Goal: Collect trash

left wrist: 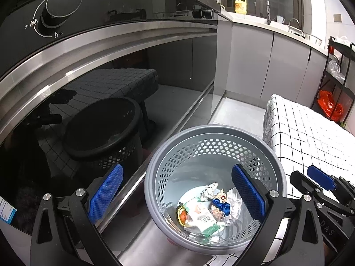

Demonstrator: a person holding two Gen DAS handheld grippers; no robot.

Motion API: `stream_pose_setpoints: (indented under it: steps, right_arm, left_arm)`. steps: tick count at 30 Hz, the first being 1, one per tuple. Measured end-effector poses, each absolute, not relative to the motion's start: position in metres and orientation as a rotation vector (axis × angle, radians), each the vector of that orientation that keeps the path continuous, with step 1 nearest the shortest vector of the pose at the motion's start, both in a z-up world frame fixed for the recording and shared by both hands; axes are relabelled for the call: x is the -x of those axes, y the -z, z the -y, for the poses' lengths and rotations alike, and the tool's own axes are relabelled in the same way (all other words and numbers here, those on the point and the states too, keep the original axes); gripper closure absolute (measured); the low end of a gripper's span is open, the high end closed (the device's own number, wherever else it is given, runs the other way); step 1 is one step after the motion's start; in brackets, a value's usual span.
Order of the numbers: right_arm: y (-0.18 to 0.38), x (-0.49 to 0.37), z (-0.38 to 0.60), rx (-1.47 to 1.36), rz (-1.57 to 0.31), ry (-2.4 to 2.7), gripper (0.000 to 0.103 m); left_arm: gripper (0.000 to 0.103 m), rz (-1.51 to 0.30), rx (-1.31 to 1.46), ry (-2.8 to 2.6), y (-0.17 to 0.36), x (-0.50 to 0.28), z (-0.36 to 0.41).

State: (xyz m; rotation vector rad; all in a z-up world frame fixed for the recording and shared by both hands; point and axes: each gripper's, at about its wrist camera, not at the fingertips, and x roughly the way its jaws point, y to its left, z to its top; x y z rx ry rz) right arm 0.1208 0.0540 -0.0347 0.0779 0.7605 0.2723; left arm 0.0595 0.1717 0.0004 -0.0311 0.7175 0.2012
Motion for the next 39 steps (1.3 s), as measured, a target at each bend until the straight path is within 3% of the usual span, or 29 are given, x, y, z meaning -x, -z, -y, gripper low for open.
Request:
stream_pose_setpoints:
  steps: [39]
  right_arm:
    - [0.0287,-0.1122,-0.0534,-0.065,-0.737,-0.253,0.053]
  left_arm:
    - [0.007,-0.662,0.015,-0.217,-0.0095,-0.0524,-0.1662]
